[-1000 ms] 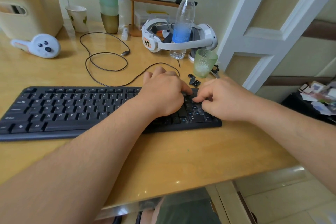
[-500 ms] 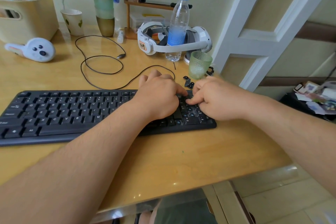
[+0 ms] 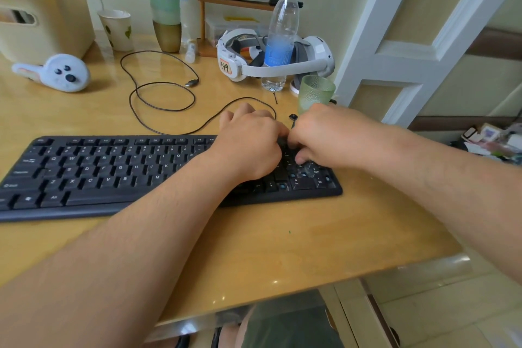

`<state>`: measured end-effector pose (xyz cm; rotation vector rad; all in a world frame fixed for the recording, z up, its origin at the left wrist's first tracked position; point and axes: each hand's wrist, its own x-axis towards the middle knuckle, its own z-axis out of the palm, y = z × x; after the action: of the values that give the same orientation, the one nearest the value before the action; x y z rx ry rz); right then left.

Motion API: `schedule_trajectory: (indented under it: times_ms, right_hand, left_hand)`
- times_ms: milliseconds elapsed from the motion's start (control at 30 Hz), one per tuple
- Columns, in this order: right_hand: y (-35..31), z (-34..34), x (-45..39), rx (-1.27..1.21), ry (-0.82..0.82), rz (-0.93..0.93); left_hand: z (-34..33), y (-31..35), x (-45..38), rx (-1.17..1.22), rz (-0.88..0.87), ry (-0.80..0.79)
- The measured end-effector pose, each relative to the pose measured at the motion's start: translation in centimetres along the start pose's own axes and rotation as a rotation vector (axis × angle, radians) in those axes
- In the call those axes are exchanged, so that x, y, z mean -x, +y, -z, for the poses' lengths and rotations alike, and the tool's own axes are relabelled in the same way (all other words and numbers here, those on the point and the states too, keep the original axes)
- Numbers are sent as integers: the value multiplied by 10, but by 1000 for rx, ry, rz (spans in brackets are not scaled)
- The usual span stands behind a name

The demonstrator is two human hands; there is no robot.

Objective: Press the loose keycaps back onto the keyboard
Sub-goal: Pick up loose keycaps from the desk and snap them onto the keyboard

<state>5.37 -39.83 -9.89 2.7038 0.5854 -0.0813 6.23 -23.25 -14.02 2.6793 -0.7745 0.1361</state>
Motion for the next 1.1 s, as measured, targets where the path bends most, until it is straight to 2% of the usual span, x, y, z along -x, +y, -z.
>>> schedule_trajectory:
  times_ms: [233, 467, 533, 667, 767, 933, 1033, 1100]
  right_hand:
    - [-1, -4, 11, 160, 58, 182]
    - [2, -7, 11, 95, 96, 142]
    - [9, -5, 19, 3, 135, 83]
    - [8, -14, 49, -294, 328, -32]
    - [-8, -26, 64, -338, 388, -58]
    - [-11, -27, 62, -544, 666, -248]
    - [-14, -26, 63, -591, 715, -284]
    - [-13, -28, 66, -603, 723, -223]
  left_hand:
    - [1, 2, 0, 5, -8, -15]
    - [1, 4, 1, 17, -11, -28]
    - [2, 4, 1, 33, -18, -22]
    - [4, 3, 1, 61, -28, -5]
    - [5, 5, 1, 120, -72, -30]
    - [6, 1, 1, 364, -164, -99]
    - [6, -1, 1, 450, -197, -65]
    - [4, -2, -1, 448, -204, -33]
